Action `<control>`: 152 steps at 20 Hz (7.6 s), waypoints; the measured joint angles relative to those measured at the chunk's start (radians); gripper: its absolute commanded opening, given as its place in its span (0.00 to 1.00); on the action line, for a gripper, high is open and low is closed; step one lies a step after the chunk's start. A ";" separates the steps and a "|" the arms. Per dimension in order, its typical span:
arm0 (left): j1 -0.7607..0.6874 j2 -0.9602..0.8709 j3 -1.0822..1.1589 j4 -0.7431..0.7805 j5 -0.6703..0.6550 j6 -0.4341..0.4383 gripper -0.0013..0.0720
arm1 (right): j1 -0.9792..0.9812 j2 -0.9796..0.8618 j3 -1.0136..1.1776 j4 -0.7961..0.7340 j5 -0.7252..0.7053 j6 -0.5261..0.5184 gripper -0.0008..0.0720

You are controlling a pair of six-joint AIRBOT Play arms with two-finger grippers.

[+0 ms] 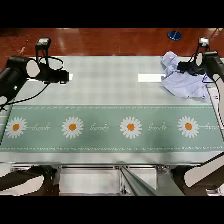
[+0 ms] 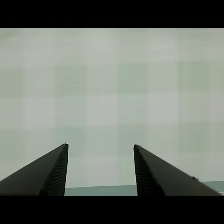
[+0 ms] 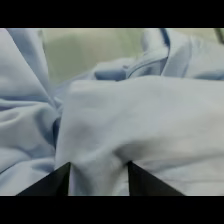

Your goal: Fold the shirts.

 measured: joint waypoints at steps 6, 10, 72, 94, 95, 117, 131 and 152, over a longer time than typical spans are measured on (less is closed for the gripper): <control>0.007 -0.009 0.011 -0.147 0.006 -0.003 0.70 | -0.010 -0.068 0.030 0.193 0.133 -0.111 0.04; 0.065 0.080 0.035 -0.248 -0.140 0.075 0.70 | -0.002 -0.023 0.129 0.391 0.243 -0.246 0.04; 0.197 0.083 -0.570 -0.956 -0.224 0.581 0.04 | -0.076 0.793 -1.074 0.968 0.176 -0.543 0.57; 0.198 0.054 -0.441 -0.962 -0.246 0.590 0.04 | 0.420 0.518 -0.915 1.382 -0.024 -0.663 0.04; 0.215 0.063 -0.402 -0.961 -0.263 0.589 0.04 | 0.401 0.541 -0.853 1.332 0.000 -0.643 0.04; 0.476 0.693 0.512 -0.878 -0.536 0.376 0.04 | 0.152 1.269 0.122 0.590 0.711 -0.360 0.04; 0.266 0.374 0.072 -0.793 -0.408 0.445 0.04 | 0.152 1.292 -0.745 0.612 0.550 -0.283 0.04; 0.393 -0.247 0.340 -0.657 -0.497 0.357 0.71 | -0.398 0.418 -0.348 0.840 0.384 -0.486 0.57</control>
